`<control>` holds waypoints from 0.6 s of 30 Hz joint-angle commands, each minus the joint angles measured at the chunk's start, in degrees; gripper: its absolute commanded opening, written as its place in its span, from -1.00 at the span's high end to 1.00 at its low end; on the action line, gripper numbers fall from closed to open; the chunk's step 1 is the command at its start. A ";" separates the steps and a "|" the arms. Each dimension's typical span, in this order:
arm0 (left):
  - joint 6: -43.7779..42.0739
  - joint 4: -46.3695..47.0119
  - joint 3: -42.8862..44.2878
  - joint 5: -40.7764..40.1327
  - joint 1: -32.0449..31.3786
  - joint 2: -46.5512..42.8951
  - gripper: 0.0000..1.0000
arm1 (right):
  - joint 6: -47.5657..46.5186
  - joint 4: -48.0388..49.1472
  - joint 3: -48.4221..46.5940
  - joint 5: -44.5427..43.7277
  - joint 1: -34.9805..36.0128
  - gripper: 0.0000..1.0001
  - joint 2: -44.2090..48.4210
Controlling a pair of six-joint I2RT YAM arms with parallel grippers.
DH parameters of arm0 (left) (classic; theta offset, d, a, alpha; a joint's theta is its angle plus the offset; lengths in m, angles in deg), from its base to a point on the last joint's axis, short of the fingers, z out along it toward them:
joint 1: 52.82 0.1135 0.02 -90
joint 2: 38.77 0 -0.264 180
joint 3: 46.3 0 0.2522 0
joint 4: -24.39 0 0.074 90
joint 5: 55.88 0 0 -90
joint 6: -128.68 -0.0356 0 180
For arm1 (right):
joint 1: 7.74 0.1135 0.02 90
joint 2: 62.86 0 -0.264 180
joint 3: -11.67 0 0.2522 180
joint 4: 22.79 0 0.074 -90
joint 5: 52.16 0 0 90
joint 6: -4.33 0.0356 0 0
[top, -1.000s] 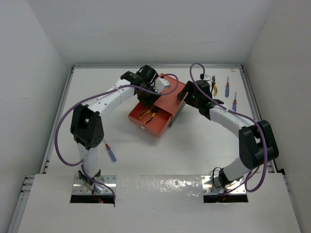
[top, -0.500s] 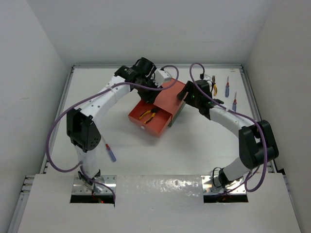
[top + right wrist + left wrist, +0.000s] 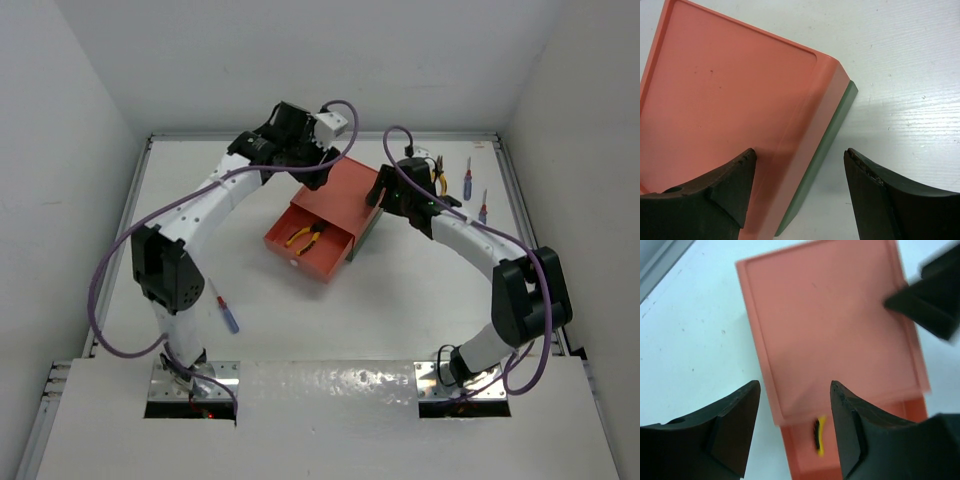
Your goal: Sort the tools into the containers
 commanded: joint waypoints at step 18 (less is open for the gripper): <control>3.29 7.03 10.63 3.19 3.83 22.76 -0.08 | 3.65 -1.49 -0.30 7.28 -2.98 0.00 -7.56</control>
